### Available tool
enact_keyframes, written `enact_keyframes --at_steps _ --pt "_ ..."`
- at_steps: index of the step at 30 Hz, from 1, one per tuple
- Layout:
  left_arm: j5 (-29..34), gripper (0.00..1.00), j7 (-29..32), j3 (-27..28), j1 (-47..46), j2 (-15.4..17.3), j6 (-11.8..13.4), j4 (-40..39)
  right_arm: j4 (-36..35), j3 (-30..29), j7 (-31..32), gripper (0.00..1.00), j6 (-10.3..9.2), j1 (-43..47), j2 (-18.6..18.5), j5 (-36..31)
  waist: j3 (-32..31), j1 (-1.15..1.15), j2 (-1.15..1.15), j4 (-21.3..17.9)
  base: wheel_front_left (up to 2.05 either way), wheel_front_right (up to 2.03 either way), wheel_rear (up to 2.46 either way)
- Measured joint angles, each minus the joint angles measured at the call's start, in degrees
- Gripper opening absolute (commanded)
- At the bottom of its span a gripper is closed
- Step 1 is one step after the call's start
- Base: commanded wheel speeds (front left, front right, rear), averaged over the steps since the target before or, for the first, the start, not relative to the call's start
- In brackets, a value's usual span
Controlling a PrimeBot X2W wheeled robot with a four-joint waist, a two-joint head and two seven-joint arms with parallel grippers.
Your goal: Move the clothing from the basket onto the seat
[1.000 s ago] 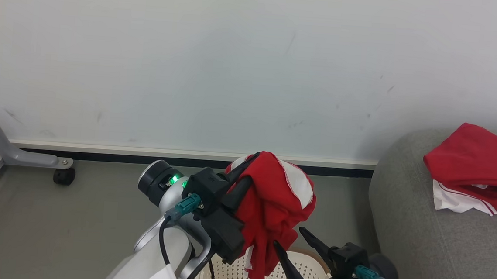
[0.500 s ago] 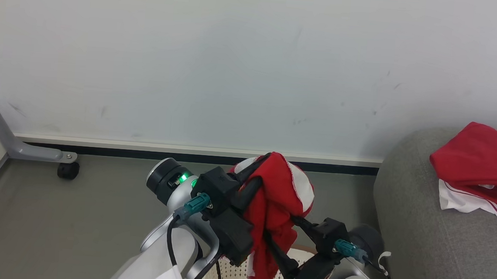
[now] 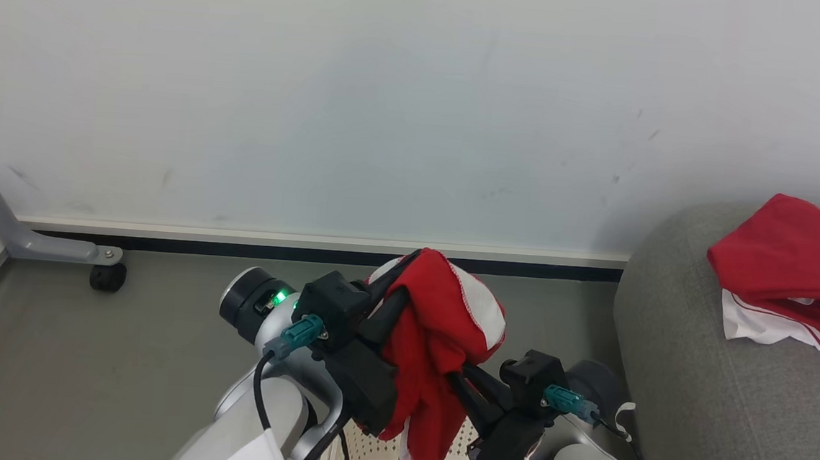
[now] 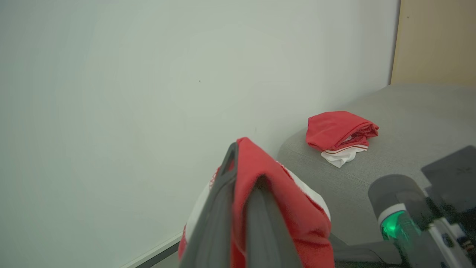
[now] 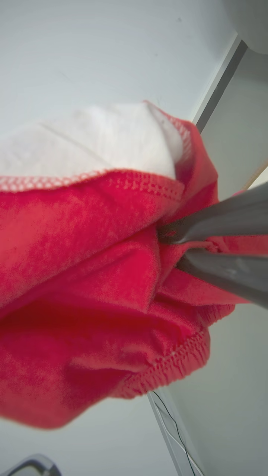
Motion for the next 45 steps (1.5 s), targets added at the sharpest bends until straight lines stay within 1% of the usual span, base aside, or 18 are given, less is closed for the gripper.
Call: enact_keyframes --at_steps 3,4,6,7,8,9,10,15,19,26,27,33,35,39,45 --pt "-0.2 0.00 0.0 0.7 0.8 0.7 0.4 0.5 0.6 -0.4 -0.6 0.00 0.00 0.1 0.0 0.5 0.1 0.00 0.00 -0.7 0.00 0.00 0.00" --pt "-0.5 0.05 0.0 1.0 1.0 0.8 0.7 0.5 0.9 -0.7 -0.8 0.00 0.00 0.1 0.0 0.6 0.1 0.00 0.00 -0.9 0.00 0.00 0.00" --pt "-1.5 0.38 0.0 1.5 1.8 0.9 0.9 0.5 1.3 -1.5 -1.2 0.00 0.00 0.3 0.0 1.0 0.2 0.00 0.00 -1.5 0.00 0.00 0.00" --pt "-1.6 0.46 -0.1 1.7 2.1 1.0 1.2 0.6 1.3 -1.9 -1.3 0.00 0.00 0.4 0.0 1.2 0.2 0.00 0.00 -1.8 0.00 0.00 0.00" --pt "-1.7 0.72 -0.1 1.9 2.4 1.0 1.4 0.6 1.3 -2.2 -1.6 0.00 0.00 0.4 0.0 1.4 0.2 0.00 0.00 -2.1 0.00 0.00 0.00" --pt "-1.9 0.87 -0.2 2.0 2.8 1.0 1.4 0.6 1.3 -2.6 -1.7 0.00 0.00 0.4 0.0 1.5 0.2 0.00 0.00 -2.4 0.00 0.00 0.00" --pt "-2.0 1.00 -0.2 2.1 3.1 1.0 1.5 0.6 1.3 -2.9 -1.8 0.00 0.00 0.4 0.0 1.6 0.3 0.00 0.00 -2.7 0.00 0.00 0.00" --pt "-2.5 1.00 -1.2 2.4 4.4 1.0 1.9 0.6 0.5 -5.3 -2.5 0.00 -0.46 0.4 -1.0 2.0 0.3 0.00 0.00 -4.7 0.00 0.00 0.00" --pt "-2.5 1.00 -2.2 2.2 5.6 1.0 1.8 0.4 -1.1 -7.4 -2.6 0.00 -1.44 0.3 -2.3 2.5 0.3 0.00 0.00 -6.5 0.00 0.00 0.00" --pt "-2.9 1.00 -3.6 1.1 7.8 0.9 1.7 0.2 -5.2 -10.8 -3.0 0.00 -4.02 0.6 -6.4 2.5 0.2 0.00 0.00 -10.4 0.00 0.00 0.00" --pt "-2.9 1.00 -3.6 0.9 8.0 0.9 1.2 0.1 -5.9 -11.2 -3.0 0.00 -4.42 0.8 -7.1 2.5 0.2 0.00 0.00 -11.0 0.00 0.00 0.00" --pt "-3.0 1.00 -4.7 -0.6 10.2 0.8 1.2 -0.6 -10.1 -13.4 -3.0 0.00 -6.48 3.4 -10.9 2.4 0.1 0.00 0.00 -15.0 0.00 0.00 0.00" --pt "-3.0 1.00 -4.7 -1.1 10.6 0.7 0.7 -0.9 -11.6 -14.0 -3.0 0.00 -7.13 4.1 -12.0 2.1 0.0 0.00 0.00 -16.5 0.00 0.00 0.00" --pt "-3.1 1.00 -4.8 -2.2 11.1 0.4 0.7 -1.2 -14.3 -15.0 -3.1 0.00 -7.95 5.3 -13.7 1.8 0.0 0.00 0.00 -19.6 0.00 0.00 0.00" --pt "-3.1 1.00 -5.4 -2.9 11.5 0.1 0.3 -1.8 -17.5 -15.3 -3.1 0.00 -8.25 5.6 -14.6 1.8 0.1 0.00 0.00 -24.6 0.00 0.00 0.00"
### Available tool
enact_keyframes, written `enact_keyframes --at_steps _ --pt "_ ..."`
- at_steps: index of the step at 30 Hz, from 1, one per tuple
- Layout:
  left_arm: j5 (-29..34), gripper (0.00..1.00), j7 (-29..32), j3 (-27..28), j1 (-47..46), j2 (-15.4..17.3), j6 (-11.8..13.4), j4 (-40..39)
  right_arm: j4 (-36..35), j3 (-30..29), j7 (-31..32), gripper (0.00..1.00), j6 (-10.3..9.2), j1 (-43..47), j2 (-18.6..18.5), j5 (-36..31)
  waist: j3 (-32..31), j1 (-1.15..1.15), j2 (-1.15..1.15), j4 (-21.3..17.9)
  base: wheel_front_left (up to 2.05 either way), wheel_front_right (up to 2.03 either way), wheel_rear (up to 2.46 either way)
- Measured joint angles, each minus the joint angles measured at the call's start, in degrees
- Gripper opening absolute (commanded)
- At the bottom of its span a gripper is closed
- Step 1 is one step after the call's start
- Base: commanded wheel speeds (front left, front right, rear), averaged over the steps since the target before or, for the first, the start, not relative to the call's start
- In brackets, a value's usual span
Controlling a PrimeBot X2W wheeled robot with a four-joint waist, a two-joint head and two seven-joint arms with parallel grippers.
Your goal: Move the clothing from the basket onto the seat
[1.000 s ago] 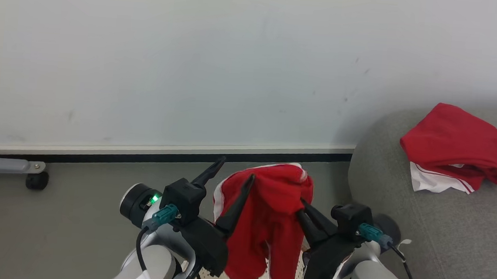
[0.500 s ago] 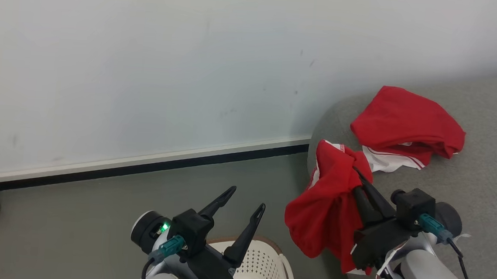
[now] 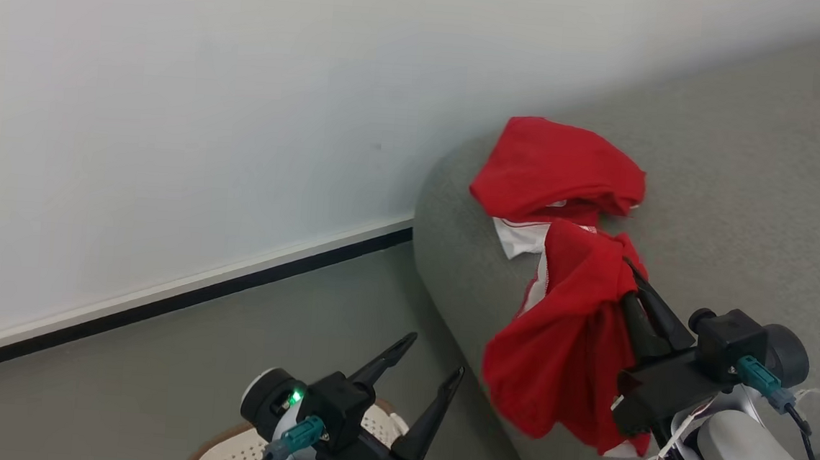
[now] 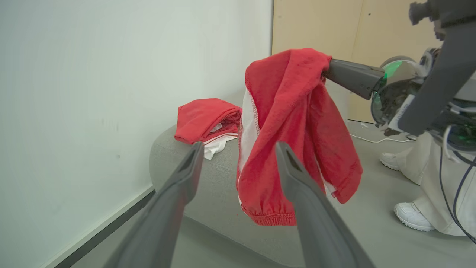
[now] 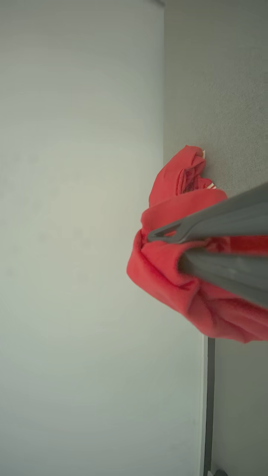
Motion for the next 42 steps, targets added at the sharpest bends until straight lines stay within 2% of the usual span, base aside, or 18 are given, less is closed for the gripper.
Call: enact_keyframes --at_steps 8,13,19,23,30,31,42 --pt "0.0 1.00 -0.3 -1.0 0.6 -0.5 0.0 -0.1 -1.9 -0.9 0.0 0.00 -0.01 0.7 -1.6 0.0 0.5 0.00 0.00 -6.0 0.00 0.00 0.00" --pt "0.0 1.00 -0.3 -2.7 0.3 -1.1 0.0 0.1 -2.1 -2.3 0.0 0.00 -0.15 1.4 -3.4 0.3 1.1 0.00 0.00 -7.5 0.00 0.00 0.00" --pt "0.0 1.00 -0.2 -3.1 0.1 -1.1 0.0 0.3 -0.5 -3.3 0.7 0.00 0.66 -2.1 -4.3 0.7 1.8 0.00 0.00 -5.9 0.00 0.00 0.00" --pt "0.1 1.00 0.3 -3.3 0.1 -1.1 0.1 -0.5 1.4 -4.8 1.8 0.00 1.70 -8.5 -4.8 1.2 2.9 0.00 0.00 -4.5 0.00 0.00 0.00" --pt "1.1 1.00 2.1 -3.6 -2.3 -0.6 0.5 -4.0 8.3 -7.1 5.5 0.00 3.66 -25.5 -6.4 1.4 7.5 0.00 0.01 -1.7 0.00 0.00 0.00" --pt "1.1 1.00 2.1 -3.6 -2.3 -0.6 0.5 -4.0 8.3 -7.1 5.5 0.00 3.66 -25.5 -6.4 1.4 7.5 0.00 0.01 -1.7 0.00 0.00 0.00" --pt "3.1 1.00 4.6 -2.9 -6.5 1.3 1.3 -9.1 17.6 -11.2 8.0 0.00 4.41 -43.6 -12.5 0.5 15.8 0.01 0.01 3.2 0.00 0.00 0.00"
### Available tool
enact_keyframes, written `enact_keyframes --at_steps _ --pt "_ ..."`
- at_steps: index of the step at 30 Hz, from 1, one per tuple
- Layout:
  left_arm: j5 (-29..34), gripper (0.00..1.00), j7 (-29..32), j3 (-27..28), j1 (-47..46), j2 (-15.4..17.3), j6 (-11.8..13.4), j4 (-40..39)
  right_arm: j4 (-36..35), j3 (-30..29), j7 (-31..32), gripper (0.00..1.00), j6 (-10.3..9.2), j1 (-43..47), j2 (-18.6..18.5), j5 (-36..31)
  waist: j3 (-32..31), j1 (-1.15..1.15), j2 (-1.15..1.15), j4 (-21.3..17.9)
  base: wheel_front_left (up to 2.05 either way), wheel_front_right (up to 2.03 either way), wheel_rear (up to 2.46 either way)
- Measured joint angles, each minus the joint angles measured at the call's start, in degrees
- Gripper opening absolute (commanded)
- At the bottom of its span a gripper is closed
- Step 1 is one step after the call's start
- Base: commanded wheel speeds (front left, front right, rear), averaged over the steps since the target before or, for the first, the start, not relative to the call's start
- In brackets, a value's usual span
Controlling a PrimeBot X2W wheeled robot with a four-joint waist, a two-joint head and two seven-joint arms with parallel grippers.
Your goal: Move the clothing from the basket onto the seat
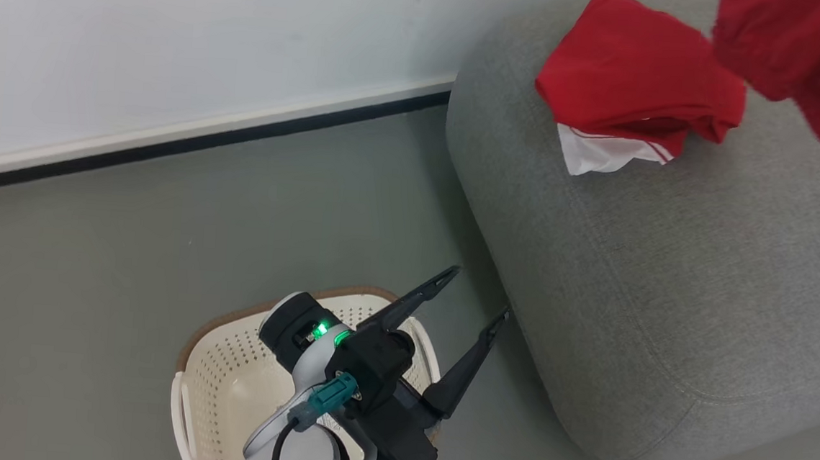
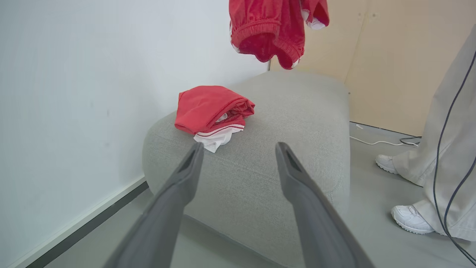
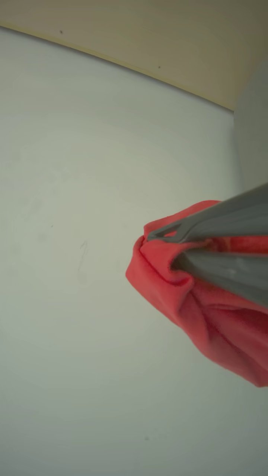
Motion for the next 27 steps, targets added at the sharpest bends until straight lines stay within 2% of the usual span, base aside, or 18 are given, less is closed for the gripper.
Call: enact_keyframes --at_steps 8,15,18,22,27 --pt "1.3 1.00 1.5 0.6 -2.3 1.3 0.8 -3.8 5.4 -2.0 1.5 0.00 0.00 -7.6 -5.2 -0.7 6.8 0.00 0.00 3.2 0.00 0.00 0.00" --pt "2.6 1.00 2.9 1.0 -4.7 2.1 1.3 -7.1 8.8 -1.9 2.5 0.00 -0.01 -12.3 -7.0 -1.9 13.0 0.00 0.01 5.1 0.00 0.00 0.00" --pt "3.0 1.00 3.8 1.3 -6.2 2.3 1.3 -8.0 11.2 -1.6 3.2 0.00 -0.20 -12.9 -6.9 -2.4 15.7 0.00 0.00 5.7 0.00 0.00 0.00" --pt "4.4 1.00 4.4 1.5 -8.1 2.6 1.3 -8.9 16.0 -1.7 3.8 0.00 -1.98 -12.8 -6.2 -2.4 19.1 0.01 0.01 6.4 0.00 0.00 0.00" --pt "5.1 1.00 5.3 2.0 -8.6 3.4 1.7 -9.8 20.0 -0.7 4.3 0.00 -2.54 -12.2 -4.3 -2.9 22.9 0.00 0.01 7.2 0.00 0.00 0.00"
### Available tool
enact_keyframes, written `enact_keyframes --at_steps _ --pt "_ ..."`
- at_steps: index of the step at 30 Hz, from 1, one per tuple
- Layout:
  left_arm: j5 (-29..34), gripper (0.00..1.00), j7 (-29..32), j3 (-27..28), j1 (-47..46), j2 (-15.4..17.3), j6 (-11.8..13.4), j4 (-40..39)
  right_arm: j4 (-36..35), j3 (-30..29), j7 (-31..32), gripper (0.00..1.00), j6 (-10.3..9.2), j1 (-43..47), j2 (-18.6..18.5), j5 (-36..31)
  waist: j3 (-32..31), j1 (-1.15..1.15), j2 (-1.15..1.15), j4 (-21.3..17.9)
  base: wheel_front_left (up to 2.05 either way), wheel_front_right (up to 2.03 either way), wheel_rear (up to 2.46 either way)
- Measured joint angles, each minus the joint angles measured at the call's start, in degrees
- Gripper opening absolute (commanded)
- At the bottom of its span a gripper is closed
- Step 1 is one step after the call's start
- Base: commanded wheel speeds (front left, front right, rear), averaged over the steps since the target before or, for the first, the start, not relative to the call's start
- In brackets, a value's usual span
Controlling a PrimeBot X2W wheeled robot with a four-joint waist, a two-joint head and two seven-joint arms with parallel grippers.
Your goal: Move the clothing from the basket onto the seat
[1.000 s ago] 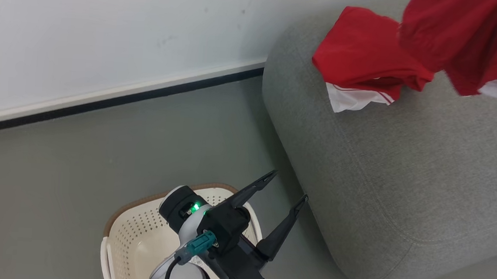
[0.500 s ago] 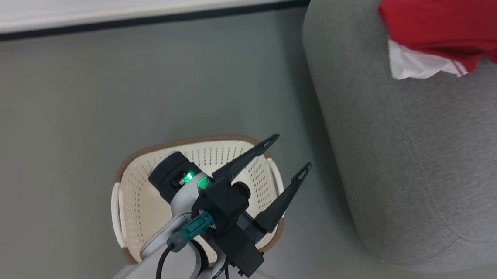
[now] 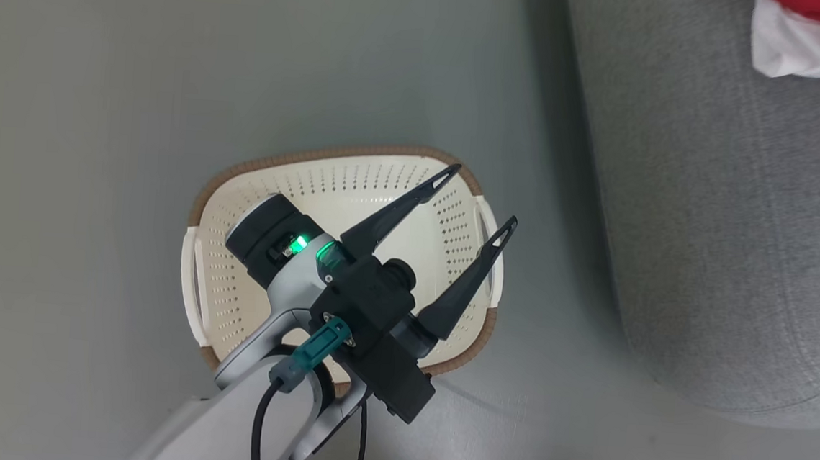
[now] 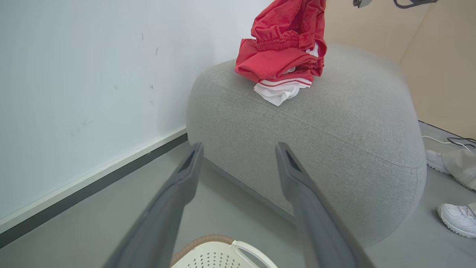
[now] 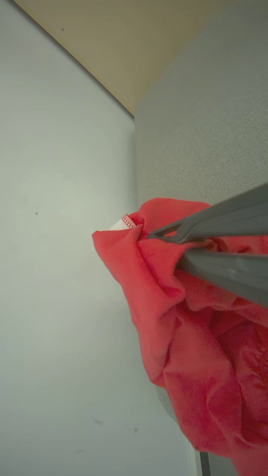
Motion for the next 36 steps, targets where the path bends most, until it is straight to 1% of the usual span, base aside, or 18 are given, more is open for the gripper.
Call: enact_keyframes --at_steps 6,10,12,13,15,16,22,26,33,36 --pt "0.4 1.00 0.3 0.0 -1.5 0.3 0.0 0.5 4.0 0.8 -0.5 0.00 -0.04 0.7 3.0 0.0 3.3 0.00 0.00 0.9 0.00 0.00 0.00" --pt "0.5 1.00 0.3 0.1 -1.5 0.3 0.1 0.8 5.6 1.3 -1.7 0.00 0.14 1.4 4.7 0.0 4.0 0.00 0.00 1.3 0.00 0.00 0.00" --pt "0.5 1.00 0.2 0.2 -1.5 0.4 0.1 1.0 6.1 1.6 -2.4 0.00 0.56 1.4 5.1 0.0 3.9 0.00 0.00 1.2 0.00 0.00 0.00" --pt "0.5 1.00 0.2 0.2 -1.5 0.4 0.1 1.1 6.2 1.8 -2.8 0.03 0.67 1.4 5.4 0.0 3.7 -0.01 -0.01 1.1 0.00 0.00 0.00" --pt "0.5 1.00 -0.2 0.4 -1.5 0.5 0.1 1.3 6.5 2.4 -3.8 0.45 1.13 1.4 5.9 -0.6 3.4 -0.02 -0.01 0.7 0.00 0.00 0.00" --pt "0.5 1.00 -0.2 0.5 -1.5 0.5 0.1 1.4 6.8 2.4 -4.3 1.00 1.59 1.4 6.1 -0.6 3.2 -0.01 -0.01 0.5 0.00 0.00 0.00" --pt "0.2 1.00 -1.2 0.7 -1.5 0.6 0.1 3.4 8.1 4.1 -7.6 1.00 2.98 2.0 8.5 -1.3 1.3 -0.01 -0.01 -0.9 0.00 0.00 0.00" --pt "-0.4 1.00 -2.3 0.6 -0.8 0.4 0.0 5.5 9.4 5.5 -9.3 1.00 3.15 4.2 9.5 -2.1 -0.7 -0.01 -0.01 -1.8 0.00 0.00 0.00" --pt "-1.6 1.00 -4.3 0.7 0.8 -0.5 -0.5 9.2 9.5 7.8 -11.2 1.00 4.12 5.9 11.8 -4.1 -5.4 -0.02 -0.02 -3.2 0.00 0.00 0.00" --pt "-3.3 1.00 -5.4 1.2 2.2 -0.7 -0.4 10.8 9.6 8.1 -11.5 1.00 4.17 7.5 12.8 -4.1 -7.8 -0.02 -0.02 -3.6 0.00 0.00 0.00"
